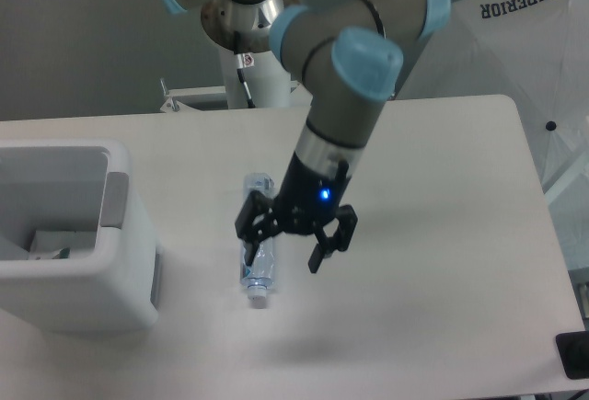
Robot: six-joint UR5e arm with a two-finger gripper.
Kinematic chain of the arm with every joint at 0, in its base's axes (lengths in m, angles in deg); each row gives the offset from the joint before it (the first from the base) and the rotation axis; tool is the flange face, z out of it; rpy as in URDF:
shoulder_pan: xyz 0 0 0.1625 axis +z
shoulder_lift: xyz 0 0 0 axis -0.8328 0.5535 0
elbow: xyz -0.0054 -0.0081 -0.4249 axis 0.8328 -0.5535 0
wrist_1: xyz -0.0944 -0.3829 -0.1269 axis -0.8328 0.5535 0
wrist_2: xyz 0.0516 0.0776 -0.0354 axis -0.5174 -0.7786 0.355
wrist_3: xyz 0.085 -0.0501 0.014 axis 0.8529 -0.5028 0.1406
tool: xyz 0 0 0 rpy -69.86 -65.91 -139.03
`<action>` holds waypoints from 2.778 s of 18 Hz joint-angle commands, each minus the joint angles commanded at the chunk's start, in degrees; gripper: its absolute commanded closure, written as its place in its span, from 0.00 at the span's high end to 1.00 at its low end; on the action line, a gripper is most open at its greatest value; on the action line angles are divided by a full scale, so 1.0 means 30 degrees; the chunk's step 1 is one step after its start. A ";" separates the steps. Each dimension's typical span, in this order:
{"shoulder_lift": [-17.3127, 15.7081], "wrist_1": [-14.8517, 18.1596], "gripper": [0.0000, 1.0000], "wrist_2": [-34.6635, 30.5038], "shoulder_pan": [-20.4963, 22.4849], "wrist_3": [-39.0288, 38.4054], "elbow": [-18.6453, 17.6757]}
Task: Place the trash in the trash can
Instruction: 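Move the gripper back and lower it over the clear water bottle, then close the gripper around the bottle's capped end, then lift the bottle and carry it over the white bin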
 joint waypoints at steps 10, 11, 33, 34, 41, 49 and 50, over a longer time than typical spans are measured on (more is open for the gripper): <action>0.2607 0.1112 1.00 -0.3870 -0.1963 0.0146 0.0439; 0.2784 0.1142 1.00 -0.4134 -0.2139 0.0263 0.0497; 0.4017 0.2869 0.06 -0.5836 -0.3049 0.1700 0.1757; 0.3755 0.3103 0.02 -0.5778 -0.3049 0.1700 0.1961; 0.1003 0.3106 0.00 -0.3265 -0.2027 0.1612 0.3335; -0.0642 0.2784 0.00 0.1307 -0.0706 0.0616 0.7671; -0.0671 0.2464 0.00 0.1718 -0.0705 0.0558 0.8082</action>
